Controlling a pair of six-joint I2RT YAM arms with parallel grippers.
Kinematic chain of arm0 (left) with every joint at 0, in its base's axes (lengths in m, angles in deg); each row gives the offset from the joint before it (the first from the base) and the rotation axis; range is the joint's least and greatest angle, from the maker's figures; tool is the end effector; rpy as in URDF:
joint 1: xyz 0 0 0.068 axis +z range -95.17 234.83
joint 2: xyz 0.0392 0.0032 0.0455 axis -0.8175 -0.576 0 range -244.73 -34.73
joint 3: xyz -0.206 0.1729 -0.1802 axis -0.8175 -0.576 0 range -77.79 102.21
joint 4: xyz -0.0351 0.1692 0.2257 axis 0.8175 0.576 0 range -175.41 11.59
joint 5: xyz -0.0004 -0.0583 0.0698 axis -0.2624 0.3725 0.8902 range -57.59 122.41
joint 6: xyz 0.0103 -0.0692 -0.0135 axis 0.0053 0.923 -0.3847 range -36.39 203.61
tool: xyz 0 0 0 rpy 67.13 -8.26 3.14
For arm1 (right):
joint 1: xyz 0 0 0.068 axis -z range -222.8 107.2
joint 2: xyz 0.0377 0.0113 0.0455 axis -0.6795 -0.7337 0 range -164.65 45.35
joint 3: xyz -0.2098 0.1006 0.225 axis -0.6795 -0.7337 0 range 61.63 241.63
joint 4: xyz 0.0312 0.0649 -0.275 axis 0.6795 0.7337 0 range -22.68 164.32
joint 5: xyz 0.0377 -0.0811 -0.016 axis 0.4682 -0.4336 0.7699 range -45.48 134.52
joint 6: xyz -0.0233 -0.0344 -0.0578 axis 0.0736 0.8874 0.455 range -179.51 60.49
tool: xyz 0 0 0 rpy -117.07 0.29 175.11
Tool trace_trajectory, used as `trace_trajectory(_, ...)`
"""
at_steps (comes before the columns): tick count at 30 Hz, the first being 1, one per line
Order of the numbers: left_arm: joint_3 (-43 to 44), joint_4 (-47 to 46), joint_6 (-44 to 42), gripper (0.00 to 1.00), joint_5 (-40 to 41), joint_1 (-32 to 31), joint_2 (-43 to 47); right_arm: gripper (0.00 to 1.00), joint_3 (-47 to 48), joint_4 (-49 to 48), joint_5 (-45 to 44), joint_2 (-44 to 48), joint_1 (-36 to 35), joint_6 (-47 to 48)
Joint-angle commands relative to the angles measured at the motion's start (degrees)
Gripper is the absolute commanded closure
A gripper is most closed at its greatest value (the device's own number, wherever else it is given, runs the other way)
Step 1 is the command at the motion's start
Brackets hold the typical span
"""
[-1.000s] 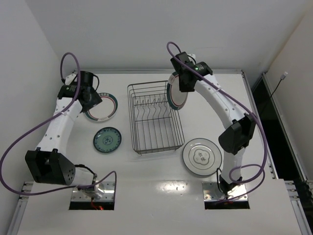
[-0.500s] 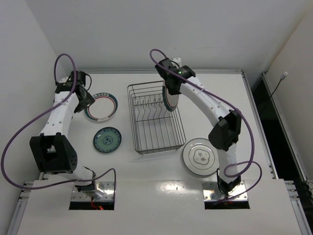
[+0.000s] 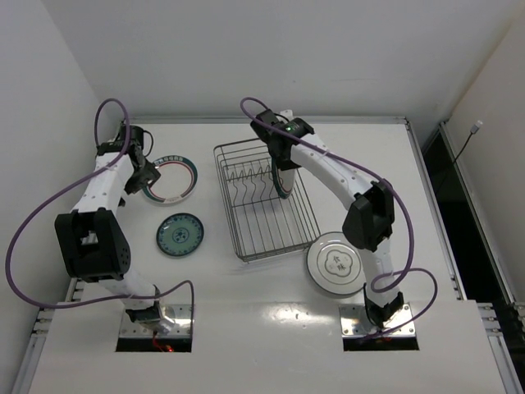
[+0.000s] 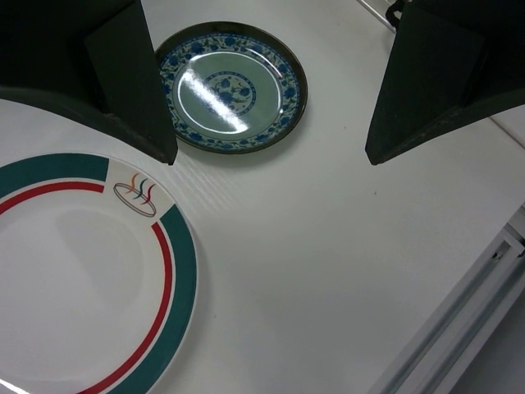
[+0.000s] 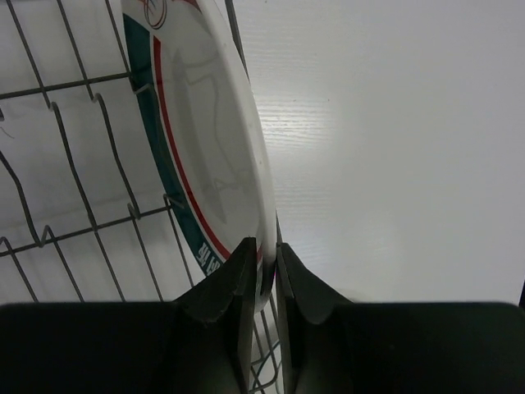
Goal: Load the plates into the dish rack
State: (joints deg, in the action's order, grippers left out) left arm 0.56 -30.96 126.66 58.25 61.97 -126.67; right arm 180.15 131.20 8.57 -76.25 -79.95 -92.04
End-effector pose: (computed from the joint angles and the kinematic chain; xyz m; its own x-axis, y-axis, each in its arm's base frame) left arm 0.3480 0.0692 0.3071 -0.4858 -0.6800 -0.5492 -0.8281 0.5592 0.0401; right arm 0.4234 0.2777 0.3167 -0.7828 -0.0469 -0.6205 0.1366 0.9599 -0.2449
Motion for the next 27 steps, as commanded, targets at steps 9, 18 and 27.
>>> trace_trajectory(9,-1.3,-6.5,-4.4,0.0,-8.1,2.6,-0.7,0.54,4.9,-2.4,8.1,4.9,-0.1,1.6)
trace_trajectory(18,-6.5,-16.8,-6.9,0.0,-23.8,5.7,-3.2,0.21,2.6,-9.3,16.3,18.5,0.5,4.9)
trace_trajectory(27,-8.0,-21.4,-4.6,0.02,-34.1,11.5,-9.5,0.18,-8.6,-10.5,15.9,32.8,2.2,6.0)
